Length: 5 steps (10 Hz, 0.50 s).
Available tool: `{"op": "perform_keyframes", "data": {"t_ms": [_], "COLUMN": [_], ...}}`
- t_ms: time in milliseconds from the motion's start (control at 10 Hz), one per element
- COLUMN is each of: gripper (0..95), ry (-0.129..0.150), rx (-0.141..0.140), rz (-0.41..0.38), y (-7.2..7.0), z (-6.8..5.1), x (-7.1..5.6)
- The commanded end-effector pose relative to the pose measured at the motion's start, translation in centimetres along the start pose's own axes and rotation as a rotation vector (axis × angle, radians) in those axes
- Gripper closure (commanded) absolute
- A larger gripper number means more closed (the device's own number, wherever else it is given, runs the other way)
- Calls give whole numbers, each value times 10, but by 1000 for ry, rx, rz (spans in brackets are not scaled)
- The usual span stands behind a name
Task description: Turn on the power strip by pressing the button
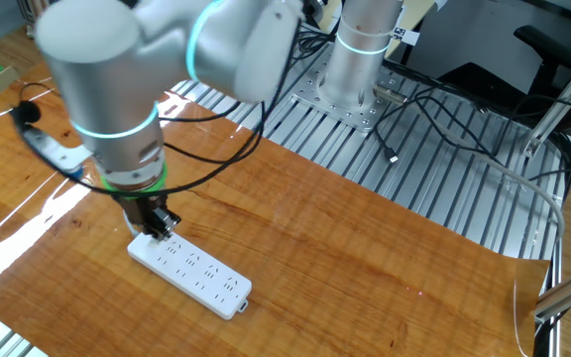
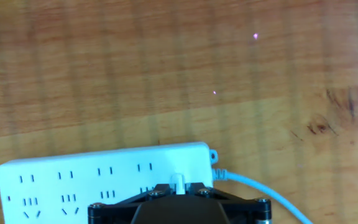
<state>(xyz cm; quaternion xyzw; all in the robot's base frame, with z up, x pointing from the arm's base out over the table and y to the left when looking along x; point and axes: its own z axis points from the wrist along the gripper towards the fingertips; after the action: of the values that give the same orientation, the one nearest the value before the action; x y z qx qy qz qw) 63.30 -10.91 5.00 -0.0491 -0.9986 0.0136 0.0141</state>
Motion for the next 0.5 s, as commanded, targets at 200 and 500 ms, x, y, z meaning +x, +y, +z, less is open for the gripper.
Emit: {"op": "perform_keyframes", "data": {"t_ms": [200,500], "gripper": [380,380], "ry": [-9,-11], "rx": [37,35], "rz": [-25,-44], "y": [-4,-13], "z": [2,6], "x": [-2,-3]}}
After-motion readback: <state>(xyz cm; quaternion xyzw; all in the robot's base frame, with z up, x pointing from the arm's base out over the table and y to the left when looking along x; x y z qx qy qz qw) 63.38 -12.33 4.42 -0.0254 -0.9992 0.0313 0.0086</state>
